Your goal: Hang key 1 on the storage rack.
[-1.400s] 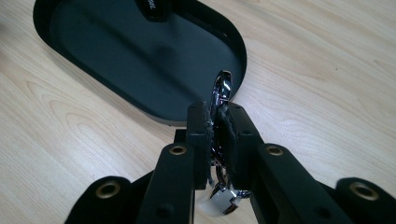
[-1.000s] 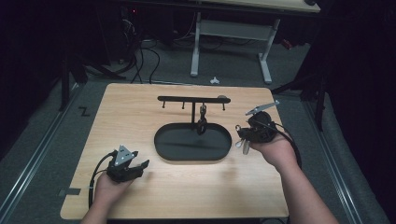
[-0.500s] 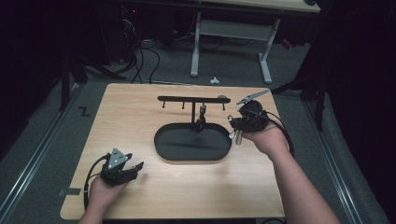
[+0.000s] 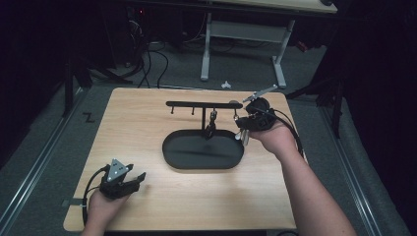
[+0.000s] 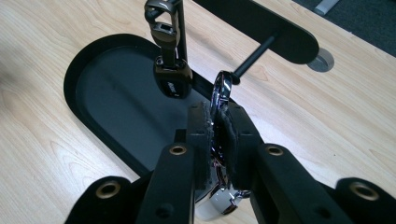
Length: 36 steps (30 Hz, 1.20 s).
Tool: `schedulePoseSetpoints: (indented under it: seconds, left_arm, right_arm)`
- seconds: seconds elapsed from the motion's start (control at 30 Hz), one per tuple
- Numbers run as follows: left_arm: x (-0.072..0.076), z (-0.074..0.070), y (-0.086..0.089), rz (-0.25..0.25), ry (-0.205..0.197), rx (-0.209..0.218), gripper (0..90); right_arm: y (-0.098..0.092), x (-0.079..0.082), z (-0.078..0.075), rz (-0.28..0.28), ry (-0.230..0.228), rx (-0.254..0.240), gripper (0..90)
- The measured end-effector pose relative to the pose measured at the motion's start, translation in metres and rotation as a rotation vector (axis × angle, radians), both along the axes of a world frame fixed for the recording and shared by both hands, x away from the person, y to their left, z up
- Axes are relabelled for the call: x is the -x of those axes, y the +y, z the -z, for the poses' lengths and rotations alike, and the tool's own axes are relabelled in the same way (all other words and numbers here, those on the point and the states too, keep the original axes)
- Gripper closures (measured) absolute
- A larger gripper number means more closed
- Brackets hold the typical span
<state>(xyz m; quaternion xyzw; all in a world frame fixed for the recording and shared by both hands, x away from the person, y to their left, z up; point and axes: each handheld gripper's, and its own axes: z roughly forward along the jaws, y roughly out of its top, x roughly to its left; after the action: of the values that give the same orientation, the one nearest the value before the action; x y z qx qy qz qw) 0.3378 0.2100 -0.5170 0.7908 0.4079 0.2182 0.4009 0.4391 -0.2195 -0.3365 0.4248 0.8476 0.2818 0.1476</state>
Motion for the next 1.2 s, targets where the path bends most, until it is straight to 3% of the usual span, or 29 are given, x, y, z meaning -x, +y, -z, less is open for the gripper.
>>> schedulePoseSetpoints:
  seconds: [0.63,1.2]
  left_arm:
    - [0.001,0.001,0.001,-0.001,0.007,-0.001,41.1]
    - [0.001,0.001,0.002,0.003,0.009,0.001,41.1]
  right_arm:
    - [0.001,-0.013,0.002,-0.002,0.026,-0.025,81.9]
    - [-0.006,-0.022,0.008,0.013,0.011,-0.046,80.6]
